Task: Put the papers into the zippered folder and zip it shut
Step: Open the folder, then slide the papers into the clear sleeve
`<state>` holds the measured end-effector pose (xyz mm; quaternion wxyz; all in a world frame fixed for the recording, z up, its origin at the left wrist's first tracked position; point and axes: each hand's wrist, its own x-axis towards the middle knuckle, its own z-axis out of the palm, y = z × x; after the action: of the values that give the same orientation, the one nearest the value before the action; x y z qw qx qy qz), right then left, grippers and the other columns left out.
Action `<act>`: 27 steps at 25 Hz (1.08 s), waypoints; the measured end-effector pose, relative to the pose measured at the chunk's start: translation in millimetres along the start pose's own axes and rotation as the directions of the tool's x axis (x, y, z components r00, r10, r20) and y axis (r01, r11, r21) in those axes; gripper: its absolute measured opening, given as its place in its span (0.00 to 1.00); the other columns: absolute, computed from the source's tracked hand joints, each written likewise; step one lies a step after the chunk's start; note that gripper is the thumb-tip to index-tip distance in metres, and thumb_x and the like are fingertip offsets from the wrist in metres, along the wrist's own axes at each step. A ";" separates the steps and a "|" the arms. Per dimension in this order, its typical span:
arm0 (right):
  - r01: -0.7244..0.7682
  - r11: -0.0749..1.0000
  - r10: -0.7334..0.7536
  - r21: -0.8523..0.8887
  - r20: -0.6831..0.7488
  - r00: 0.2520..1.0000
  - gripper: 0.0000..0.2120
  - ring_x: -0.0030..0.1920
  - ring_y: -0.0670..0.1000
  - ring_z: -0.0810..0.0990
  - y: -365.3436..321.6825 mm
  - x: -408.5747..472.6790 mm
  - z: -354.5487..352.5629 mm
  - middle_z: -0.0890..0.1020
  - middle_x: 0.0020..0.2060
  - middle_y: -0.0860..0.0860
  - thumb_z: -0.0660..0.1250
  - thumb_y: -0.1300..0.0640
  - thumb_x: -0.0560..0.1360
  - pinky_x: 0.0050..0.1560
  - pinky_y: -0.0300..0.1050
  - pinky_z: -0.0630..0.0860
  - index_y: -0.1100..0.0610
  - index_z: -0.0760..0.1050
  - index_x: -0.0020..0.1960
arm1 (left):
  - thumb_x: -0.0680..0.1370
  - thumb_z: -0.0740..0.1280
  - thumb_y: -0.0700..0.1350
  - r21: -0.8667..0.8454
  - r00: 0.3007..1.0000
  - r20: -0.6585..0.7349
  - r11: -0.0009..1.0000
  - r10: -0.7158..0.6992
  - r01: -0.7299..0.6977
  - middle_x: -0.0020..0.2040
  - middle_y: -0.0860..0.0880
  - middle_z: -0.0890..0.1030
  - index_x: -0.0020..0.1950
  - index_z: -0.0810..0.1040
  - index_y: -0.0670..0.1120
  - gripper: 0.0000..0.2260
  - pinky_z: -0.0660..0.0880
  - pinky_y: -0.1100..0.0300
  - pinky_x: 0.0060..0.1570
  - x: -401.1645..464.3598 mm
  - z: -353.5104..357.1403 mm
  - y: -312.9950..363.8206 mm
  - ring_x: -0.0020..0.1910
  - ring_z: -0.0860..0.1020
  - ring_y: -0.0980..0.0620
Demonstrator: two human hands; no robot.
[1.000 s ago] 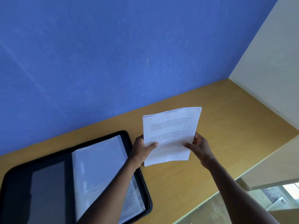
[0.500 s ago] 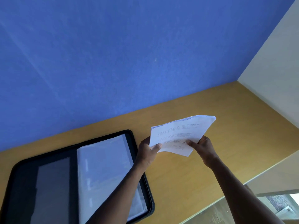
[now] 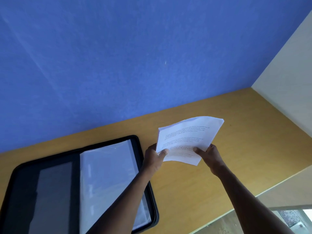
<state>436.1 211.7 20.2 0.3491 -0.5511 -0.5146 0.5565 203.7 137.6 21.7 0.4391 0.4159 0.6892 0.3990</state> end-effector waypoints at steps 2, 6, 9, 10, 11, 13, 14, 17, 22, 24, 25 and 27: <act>0.006 1.000 -0.006 0.004 -0.002 1.000 0.10 0.46 0.54 0.82 -0.8 0.5 -1.7 0.85 0.48 0.53 0.71 0.67 0.74 0.48 0.50 0.79 0.57 0.81 0.52 | 0.79 0.69 0.48 -0.014 1.000 -0.012 1.000 0.010 -0.010 0.47 0.55 0.83 0.58 0.82 0.46 0.10 0.74 0.73 0.31 1.7 -0.2 1.0 0.43 0.80 0.60; -0.028 0.999 0.029 -0.030 0.009 1.000 0.10 0.49 0.56 0.82 7.2 -1.5 -1.9 0.85 0.50 0.54 0.72 0.65 0.73 0.51 0.55 0.79 0.57 0.80 0.54 | 0.79 0.69 0.47 -0.016 1.000 0.017 1.000 0.003 -0.003 0.46 0.59 0.82 0.59 0.81 0.48 0.10 0.72 0.75 0.31 -1.7 4.9 -7.7 0.44 0.80 0.61; -0.034 0.998 0.034 -0.051 -0.008 0.999 0.10 0.48 0.56 0.82 9.1 -1.8 -1.4 0.85 0.49 0.54 0.73 0.65 0.73 0.49 0.52 0.79 0.57 0.81 0.53 | 0.80 0.67 0.47 -0.019 1.000 0.025 1.000 0.004 -0.004 0.49 0.56 0.83 0.60 0.81 0.48 0.10 0.74 0.75 0.33 -1.4 6.2 -9.3 0.45 0.81 0.59; -0.030 0.998 0.030 -0.049 -0.009 1.000 0.10 0.47 0.55 0.82 8.9 -1.7 -1.9 0.86 0.49 0.54 0.73 0.65 0.73 0.49 0.52 0.79 0.57 0.81 0.53 | 0.80 0.67 0.47 -0.020 1.000 0.026 1.000 0.006 -0.005 0.50 0.55 0.84 0.61 0.81 0.48 0.11 0.75 0.75 0.34 -1.3 5.2 -9.2 0.46 0.81 0.59; -0.028 0.999 0.028 -0.040 -0.004 1.000 0.10 0.47 0.55 0.82 8.9 -1.7 -2.1 0.86 0.49 0.54 0.73 0.65 0.73 0.48 0.52 0.79 0.57 0.81 0.53 | 0.80 0.67 0.48 -0.018 1.000 0.025 1.000 0.006 -0.006 0.51 0.55 0.84 0.61 0.81 0.49 0.11 0.75 0.74 0.35 -1.4 3.8 -9.8 0.46 0.81 0.59; -0.034 0.999 0.034 -0.039 0.021 0.999 0.10 0.47 0.55 0.83 10.6 -3.4 -1.3 0.86 0.49 0.54 0.73 0.65 0.73 0.48 0.52 0.79 0.57 0.81 0.53 | 0.80 0.67 0.48 -0.002 1.000 0.020 1.000 -0.002 0.002 0.52 0.55 0.84 0.61 0.80 0.49 0.11 0.75 0.74 0.35 -2.8 2.2 -12.7 0.47 0.81 0.59; -0.039 0.998 0.040 -0.049 0.034 0.999 0.10 0.48 0.56 0.83 12.1 -4.4 0.3 0.86 0.49 0.54 0.72 0.65 0.73 0.49 0.52 0.79 0.58 0.81 0.54 | 0.80 0.67 0.49 0.005 1.000 0.017 1.000 -0.011 0.010 0.52 0.55 0.83 0.62 0.80 0.49 0.11 0.74 0.74 0.35 -3.8 2.0 -14.0 0.47 0.81 0.59; -0.042 0.997 0.044 -0.057 0.031 0.999 0.11 0.49 0.57 0.82 13.8 -6.2 4.7 0.85 0.50 0.55 0.72 0.65 0.73 0.51 0.54 0.80 0.60 0.80 0.55 | 0.80 0.67 0.49 0.012 1.000 0.008 1.000 -0.019 0.019 0.51 0.54 0.84 0.62 0.80 0.48 0.12 0.75 0.72 0.35 -3.5 2.9 -15.5 0.46 0.81 0.59; -0.043 0.998 0.045 -0.055 0.030 0.999 0.11 0.50 0.57 0.83 16.1 -7.3 7.0 0.85 0.50 0.54 0.73 0.65 0.73 0.52 0.56 0.80 0.58 0.80 0.55 | 0.80 0.66 0.48 0.016 1.000 0.010 1.000 -0.010 0.010 0.55 0.51 0.83 0.64 0.79 0.46 0.14 0.79 0.65 0.42 -2.7 2.3 -18.8 0.50 0.81 0.54; -0.047 0.996 0.050 -0.075 0.036 0.998 0.10 0.51 0.58 0.83 17.5 -7.7 9.3 0.85 0.50 0.54 0.72 0.64 0.73 0.52 0.57 0.80 0.58 0.80 0.55 | 0.80 0.67 0.48 0.035 1.000 0.011 0.999 -0.018 0.017 0.55 0.50 0.83 0.65 0.79 0.45 0.14 0.78 0.65 0.42 -3.3 2.6 -20.5 0.50 0.81 0.52; -0.046 0.995 0.049 -0.084 0.033 0.998 0.10 0.50 0.58 0.83 17.3 -7.7 10.3 0.85 0.50 0.54 0.72 0.64 0.74 0.52 0.57 0.80 0.57 0.80 0.53 | 0.80 0.67 0.48 0.042 1.000 0.006 0.999 -0.022 0.021 0.55 0.51 0.83 0.64 0.79 0.45 0.14 0.77 0.66 0.41 -2.7 2.3 -20.6 0.50 0.81 0.53; -0.045 0.994 0.047 -0.099 0.017 0.999 0.08 0.50 0.58 0.83 16.2 -7.6 11.6 0.86 0.48 0.53 0.72 0.64 0.74 0.51 0.56 0.80 0.55 0.81 0.52 | 0.80 0.67 0.48 0.047 1.000 -0.005 0.999 -0.022 0.023 0.53 0.51 0.83 0.63 0.79 0.46 0.13 0.76 0.68 0.39 -1.1 1.6 -20.4 0.48 0.80 0.54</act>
<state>428.9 198.6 5.0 0.3036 -0.5741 -0.5317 0.5437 200.9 130.0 2.9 0.4320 0.4174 0.7041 0.3787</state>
